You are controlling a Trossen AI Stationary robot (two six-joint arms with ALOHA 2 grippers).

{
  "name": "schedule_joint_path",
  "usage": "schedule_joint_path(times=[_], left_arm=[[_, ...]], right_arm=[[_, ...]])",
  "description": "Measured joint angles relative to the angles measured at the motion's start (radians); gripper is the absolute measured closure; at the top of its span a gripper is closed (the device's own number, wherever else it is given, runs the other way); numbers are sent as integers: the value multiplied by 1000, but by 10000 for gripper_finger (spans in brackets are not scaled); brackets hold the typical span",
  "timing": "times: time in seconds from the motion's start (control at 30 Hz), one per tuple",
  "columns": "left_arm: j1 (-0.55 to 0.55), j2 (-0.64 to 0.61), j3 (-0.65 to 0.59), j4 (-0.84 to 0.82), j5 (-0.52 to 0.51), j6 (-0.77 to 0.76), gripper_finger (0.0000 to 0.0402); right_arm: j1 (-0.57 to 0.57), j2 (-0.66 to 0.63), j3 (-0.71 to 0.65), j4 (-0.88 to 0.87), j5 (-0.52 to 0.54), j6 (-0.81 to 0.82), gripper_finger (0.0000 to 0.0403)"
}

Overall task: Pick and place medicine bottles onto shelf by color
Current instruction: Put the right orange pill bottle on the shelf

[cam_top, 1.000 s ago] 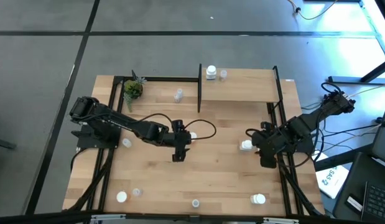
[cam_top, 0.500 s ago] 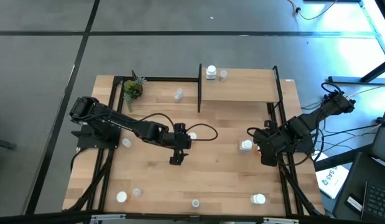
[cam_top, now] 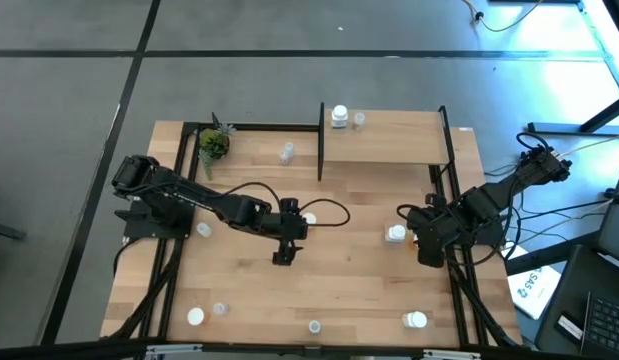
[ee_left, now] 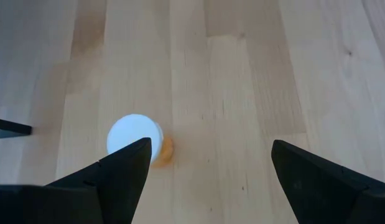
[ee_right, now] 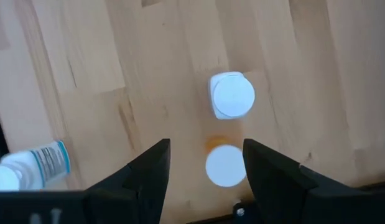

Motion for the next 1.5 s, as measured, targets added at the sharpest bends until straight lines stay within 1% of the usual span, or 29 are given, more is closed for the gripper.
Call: schedule_joint_path(times=[0.1,0.3,0.4,0.5,0.77,0.87,1.03,1.13,1.2,1.33,1.5], left_arm=[[0,0,0,0,0,0,75],[0,0,0,0,0,0,75],[0,0,0,0,0,0,75],[0,0,0,0,0,0,75],[0,0,0,0,-1,0,75],[0,0,0,0,-1,0,75],[0,0,0,0,-1,0,75],[0,0,0,-1,-1,0,75],[0,0,0,0,-1,0,75],[0,0,0,0,-1,0,75],[0,0,0,0,-1,0,75]], right_arm=[[0,0,0,-4,-5,16,198],[0,0,0,-32,-72,39,198],[15,0,0,-24,-74,36,198],[49,0,0,-24,-51,48,198],[143,0,0,-71,36,183,196],[158,0,0,-75,52,202,178],[177,0,-3,-93,64,227,117],[177,0,-43,-78,63,255,90],[177,0,-81,-50,64,275,82],[177,1,-157,14,64,260,80],[178,1,-206,19,64,296,79]])
